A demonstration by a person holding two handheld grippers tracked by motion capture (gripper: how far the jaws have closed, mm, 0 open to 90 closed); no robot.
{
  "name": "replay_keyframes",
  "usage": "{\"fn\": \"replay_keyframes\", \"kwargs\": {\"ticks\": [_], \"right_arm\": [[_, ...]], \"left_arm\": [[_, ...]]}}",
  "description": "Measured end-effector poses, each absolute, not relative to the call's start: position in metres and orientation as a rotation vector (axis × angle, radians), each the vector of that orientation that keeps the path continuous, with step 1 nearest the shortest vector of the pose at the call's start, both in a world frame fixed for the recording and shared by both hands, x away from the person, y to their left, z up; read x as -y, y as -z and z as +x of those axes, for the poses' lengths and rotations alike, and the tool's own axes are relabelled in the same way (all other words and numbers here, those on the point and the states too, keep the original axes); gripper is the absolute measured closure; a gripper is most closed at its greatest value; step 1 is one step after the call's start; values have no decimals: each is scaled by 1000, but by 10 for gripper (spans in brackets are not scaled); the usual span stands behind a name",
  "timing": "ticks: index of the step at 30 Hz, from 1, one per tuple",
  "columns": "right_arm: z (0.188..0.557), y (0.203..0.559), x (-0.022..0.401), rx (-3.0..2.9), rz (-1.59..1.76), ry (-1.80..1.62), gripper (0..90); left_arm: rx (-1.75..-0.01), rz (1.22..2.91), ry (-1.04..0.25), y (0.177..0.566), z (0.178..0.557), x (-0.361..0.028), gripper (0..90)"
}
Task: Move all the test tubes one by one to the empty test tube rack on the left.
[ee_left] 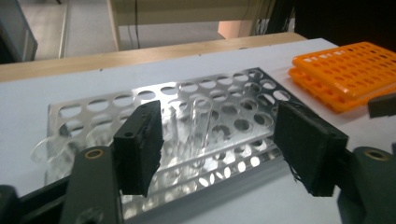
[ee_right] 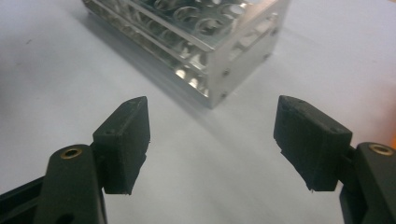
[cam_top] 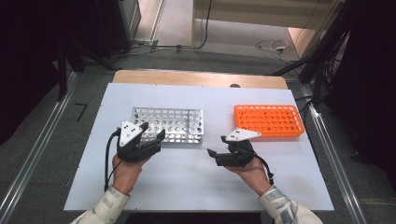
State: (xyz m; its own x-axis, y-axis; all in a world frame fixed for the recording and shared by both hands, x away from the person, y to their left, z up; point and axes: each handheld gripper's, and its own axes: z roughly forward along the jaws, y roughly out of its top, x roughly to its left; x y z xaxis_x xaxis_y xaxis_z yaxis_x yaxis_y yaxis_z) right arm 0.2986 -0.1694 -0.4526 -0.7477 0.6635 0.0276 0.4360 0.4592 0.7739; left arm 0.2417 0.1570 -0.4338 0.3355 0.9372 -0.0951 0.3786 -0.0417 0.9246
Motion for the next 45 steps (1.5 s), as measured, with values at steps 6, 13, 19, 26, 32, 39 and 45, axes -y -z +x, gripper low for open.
{"fn": "replay_keyframes", "kwargs": {"ticks": [6, 13, 19, 26, 32, 39, 45], "right_arm": [[298, 449, 198, -2368, 1005, -1173, 251], [296, 446, 225, -2304, 1063, -1173, 244], [290, 447, 248, -2257, 1105, -1153, 234], [281, 448, 290, -2164, 1207, -1133, 234], [275, 453, 328, -2073, 1306, -1078, 225], [271, 462, 358, -1996, 1441, -1020, 217], [271, 468, 373, -1965, 1530, -987, 186]], "left_arm": [[-1275, 1591, -704, 443, 227, -175, 265], [-1315, 1573, -714, 447, 216, -187, 218], [-1349, 1559, -736, 452, 209, -196, 171], [-1418, 1531, -786, 460, 200, -218, 163], [-1479, 1513, -819, 469, 194, -236, 157], [-1521, 1519, -847, 476, 189, -250, 156], [-1556, 1518, -834, 481, 191, -256, 156]]}}
